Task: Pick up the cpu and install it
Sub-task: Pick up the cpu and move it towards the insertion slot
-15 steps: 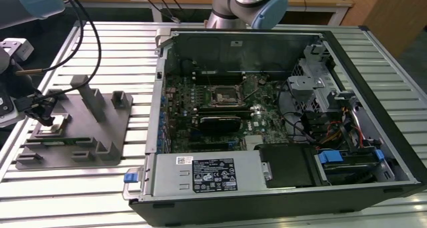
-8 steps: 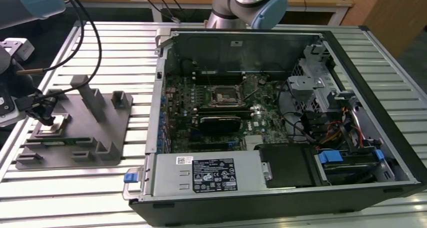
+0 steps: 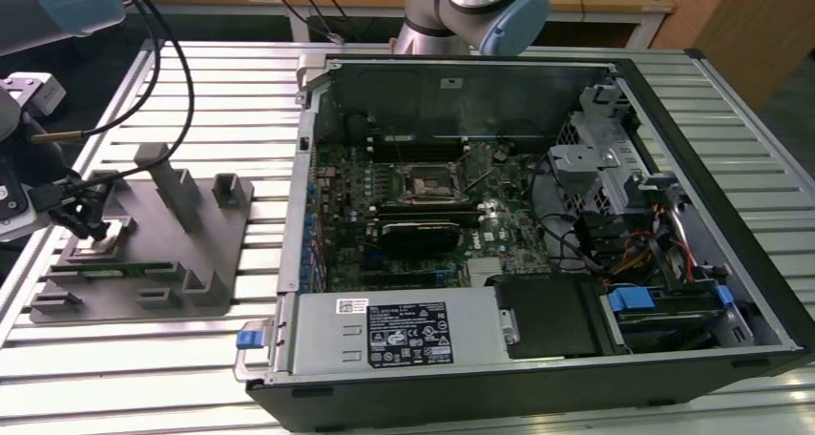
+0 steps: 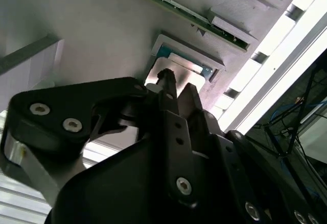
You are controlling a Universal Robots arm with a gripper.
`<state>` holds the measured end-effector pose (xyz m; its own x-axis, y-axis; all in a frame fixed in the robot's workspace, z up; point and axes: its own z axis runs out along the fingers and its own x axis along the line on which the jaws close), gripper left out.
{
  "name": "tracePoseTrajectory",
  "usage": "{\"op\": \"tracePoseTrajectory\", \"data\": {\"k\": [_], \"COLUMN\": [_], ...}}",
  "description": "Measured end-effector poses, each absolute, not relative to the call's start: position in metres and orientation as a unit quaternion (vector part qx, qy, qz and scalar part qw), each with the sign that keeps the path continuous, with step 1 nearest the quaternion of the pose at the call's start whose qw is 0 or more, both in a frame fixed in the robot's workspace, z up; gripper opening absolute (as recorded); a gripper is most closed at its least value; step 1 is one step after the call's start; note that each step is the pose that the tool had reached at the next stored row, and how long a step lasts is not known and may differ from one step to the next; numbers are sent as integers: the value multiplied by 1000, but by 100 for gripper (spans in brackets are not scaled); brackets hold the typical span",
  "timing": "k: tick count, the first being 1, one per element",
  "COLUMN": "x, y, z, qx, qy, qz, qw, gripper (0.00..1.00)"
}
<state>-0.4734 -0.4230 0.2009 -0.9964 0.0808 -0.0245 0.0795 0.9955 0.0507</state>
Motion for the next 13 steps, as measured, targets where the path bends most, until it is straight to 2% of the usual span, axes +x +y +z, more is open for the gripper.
{"op": "tracePoseTrajectory", "data": {"k": [1, 2, 4, 5, 7, 8, 10, 13], "x": [-473, -473, -473, -473, -473, -473, -473, -473], "y": [-423, -423, -423, -423, -423, -423, -423, -423], "z": [201, 201, 201, 201, 201, 201, 201, 201], "qx": [40, 40, 40, 40, 40, 40, 40, 39], "qy": [999, 999, 999, 999, 999, 999, 999, 999], "qz": [25, 25, 25, 25, 25, 25, 25, 25], "qw": [13, 13, 13, 13, 13, 13, 13, 13], "gripper": [29, 29, 41, 41, 53, 53, 65, 65]}}
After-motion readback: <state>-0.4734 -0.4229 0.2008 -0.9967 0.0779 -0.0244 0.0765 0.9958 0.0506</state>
